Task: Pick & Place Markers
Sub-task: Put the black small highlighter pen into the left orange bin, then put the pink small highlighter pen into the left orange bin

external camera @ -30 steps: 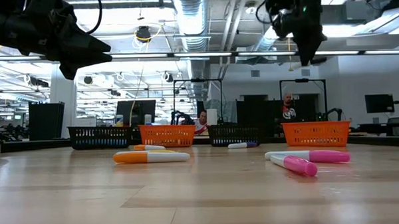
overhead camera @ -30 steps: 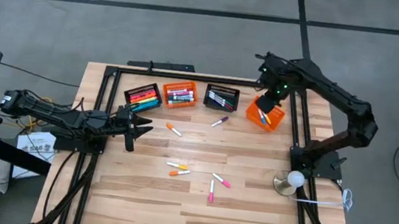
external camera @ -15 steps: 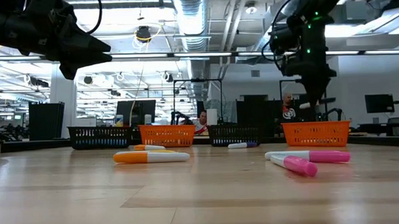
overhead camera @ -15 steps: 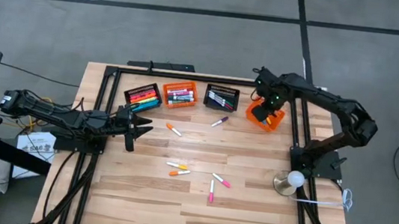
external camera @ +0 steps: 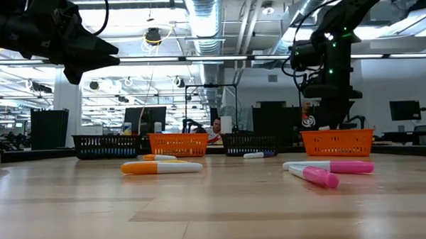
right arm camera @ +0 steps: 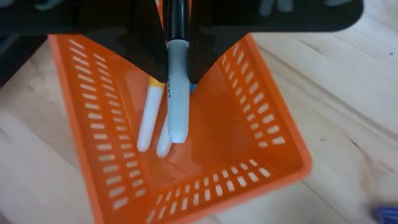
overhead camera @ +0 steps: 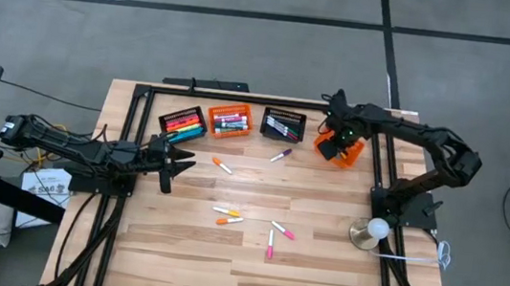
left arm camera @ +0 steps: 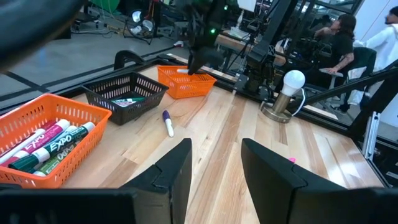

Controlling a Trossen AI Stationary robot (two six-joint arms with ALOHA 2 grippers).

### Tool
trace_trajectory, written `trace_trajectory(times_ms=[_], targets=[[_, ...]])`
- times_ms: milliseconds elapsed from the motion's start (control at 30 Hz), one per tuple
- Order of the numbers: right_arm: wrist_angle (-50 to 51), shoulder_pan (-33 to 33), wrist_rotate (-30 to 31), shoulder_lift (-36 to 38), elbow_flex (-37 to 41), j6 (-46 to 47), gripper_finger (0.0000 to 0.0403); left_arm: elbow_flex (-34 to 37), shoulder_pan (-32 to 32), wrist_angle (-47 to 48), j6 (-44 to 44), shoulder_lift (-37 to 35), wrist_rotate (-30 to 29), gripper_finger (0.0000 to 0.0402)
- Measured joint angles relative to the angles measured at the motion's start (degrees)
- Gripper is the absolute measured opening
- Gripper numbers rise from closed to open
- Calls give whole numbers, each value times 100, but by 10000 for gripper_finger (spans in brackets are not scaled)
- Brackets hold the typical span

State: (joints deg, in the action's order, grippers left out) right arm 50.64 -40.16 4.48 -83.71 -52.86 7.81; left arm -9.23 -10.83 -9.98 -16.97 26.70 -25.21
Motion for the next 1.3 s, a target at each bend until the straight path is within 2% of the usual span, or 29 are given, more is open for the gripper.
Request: trace_trajectory(times_ms=[367, 633, 1100, 1300], targets=[[-490, -5, 12, 1, 535, 232, 47, 0, 0, -41, 0, 0, 0, 138], [-605, 0, 1, 1, 542, 232, 49, 0, 0, -44, 0, 0, 0, 138], [-682, 0, 1, 1, 542, 285, 87, 0, -1, -61, 0, 0, 0, 138], [-774, 23, -10, 35, 401, 318, 80, 0, 0, -61, 0, 0, 0, 138]])
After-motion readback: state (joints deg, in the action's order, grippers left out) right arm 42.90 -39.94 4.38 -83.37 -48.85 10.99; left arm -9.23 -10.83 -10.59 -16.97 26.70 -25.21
